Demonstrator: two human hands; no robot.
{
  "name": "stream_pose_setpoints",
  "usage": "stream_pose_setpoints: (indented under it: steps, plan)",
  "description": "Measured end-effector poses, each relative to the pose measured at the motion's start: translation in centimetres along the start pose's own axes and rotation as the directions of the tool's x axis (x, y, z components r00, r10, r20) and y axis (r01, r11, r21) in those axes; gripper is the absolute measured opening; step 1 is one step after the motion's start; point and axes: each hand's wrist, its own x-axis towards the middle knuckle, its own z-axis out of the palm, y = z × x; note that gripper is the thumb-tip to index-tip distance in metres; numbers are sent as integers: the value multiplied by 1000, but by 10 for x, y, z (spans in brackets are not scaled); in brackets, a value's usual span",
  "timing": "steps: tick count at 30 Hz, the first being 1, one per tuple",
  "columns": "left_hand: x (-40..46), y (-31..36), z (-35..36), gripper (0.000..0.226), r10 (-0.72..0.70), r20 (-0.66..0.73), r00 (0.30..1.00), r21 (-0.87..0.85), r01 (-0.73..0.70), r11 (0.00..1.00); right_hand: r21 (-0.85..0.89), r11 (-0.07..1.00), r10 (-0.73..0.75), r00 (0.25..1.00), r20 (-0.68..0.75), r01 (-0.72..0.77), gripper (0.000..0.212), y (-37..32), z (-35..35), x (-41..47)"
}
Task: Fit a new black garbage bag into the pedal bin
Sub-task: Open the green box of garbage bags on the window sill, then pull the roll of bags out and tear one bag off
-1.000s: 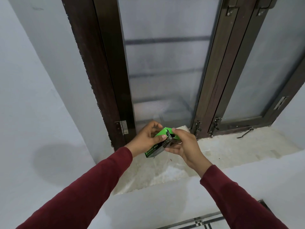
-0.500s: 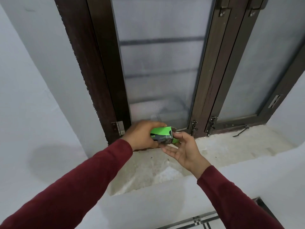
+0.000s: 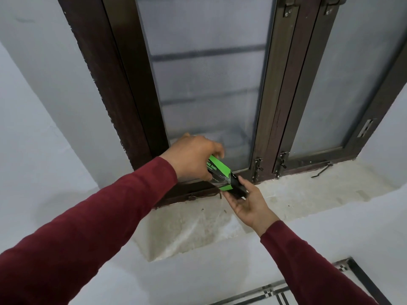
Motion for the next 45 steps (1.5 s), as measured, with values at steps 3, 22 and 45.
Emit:
stream_pose_setpoints:
  steps: [3, 22, 45]
  plan:
    - [-8, -12, 14, 54, -141, 18, 990, -74, 142, 987, -99, 992, -91, 982, -167, 75, 24, -13, -10, 1]
    - [-59, 33, 147, 50, -562, 339, 754, -769, 567, 297, -138, 990, -33, 998, -51, 25, 31, 18, 4, -18]
    - [-67, 36, 130, 52, -323, 782, 533, -560, 372, -740, -887, 429, -439, 897, -40, 171, 18, 22, 13, -20]
